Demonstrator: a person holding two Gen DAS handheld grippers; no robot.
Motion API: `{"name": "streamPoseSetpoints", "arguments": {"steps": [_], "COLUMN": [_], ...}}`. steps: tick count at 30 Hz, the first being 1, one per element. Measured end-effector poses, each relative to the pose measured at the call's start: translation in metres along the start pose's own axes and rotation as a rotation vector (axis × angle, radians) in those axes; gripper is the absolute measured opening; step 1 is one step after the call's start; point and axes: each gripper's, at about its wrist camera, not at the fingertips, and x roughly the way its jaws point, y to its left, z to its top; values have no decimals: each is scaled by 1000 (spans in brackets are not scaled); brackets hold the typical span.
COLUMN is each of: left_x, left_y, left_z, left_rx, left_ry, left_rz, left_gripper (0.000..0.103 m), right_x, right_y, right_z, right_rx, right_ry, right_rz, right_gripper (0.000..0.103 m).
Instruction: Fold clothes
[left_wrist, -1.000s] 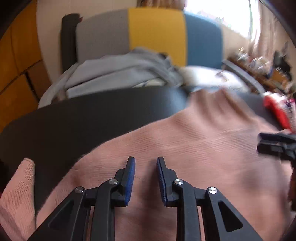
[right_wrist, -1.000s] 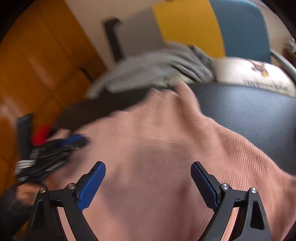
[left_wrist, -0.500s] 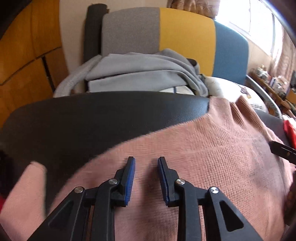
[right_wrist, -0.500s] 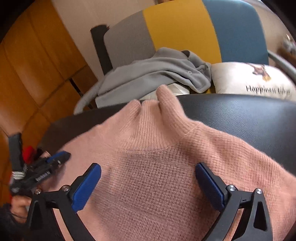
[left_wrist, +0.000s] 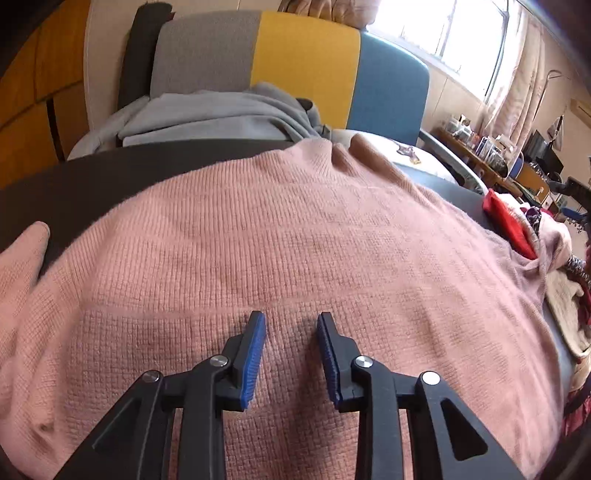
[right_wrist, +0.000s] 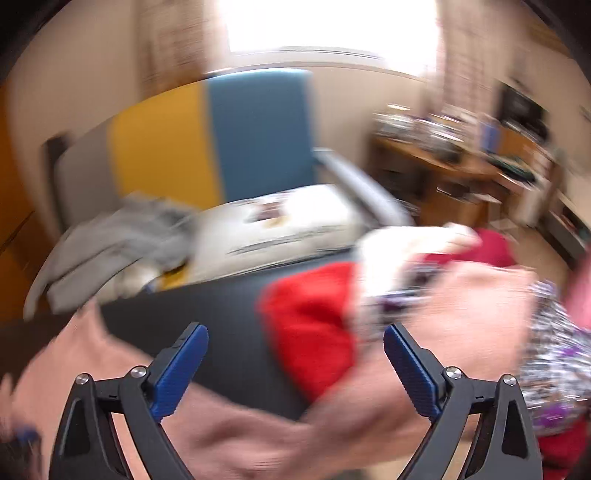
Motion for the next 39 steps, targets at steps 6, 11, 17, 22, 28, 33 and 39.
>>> {"name": "streamPoseSetpoints", "arguments": {"steps": [6, 11, 17, 22, 28, 33, 39], "left_x": [5, 5, 6, 6, 6, 6, -5], "left_y": [1, 0, 2, -1, -2, -2, 5], "left_z": [0, -1, -3, -3, -4, -2, 12], "left_rx": [-14, -12, -24, -13, -12, -18, -171], "left_ry": [-3, -13, -19, -20, -19, -14, 58], "left_rz": [-21, -26, -49, -44, -41, -47, -246], "left_gripper": [35, 37, 41, 43, 44, 45, 46], "right_x": [24, 65, 46, 24, -26, -80, -95], "right_y": [-66, -76, -97, -117, -77, 28, 137], "right_z": [22, 7, -3, -5, 3, -15, -75], "right_rx": [57, 30, 157, 289, 236, -31, -313], "right_ry": [77, 229, 148, 114, -9, -44, 20], "right_rz": [-232, -276, -176, -34, 289, 588, 700], "right_gripper": [99, 82, 16, 11, 10, 10, 10]}}
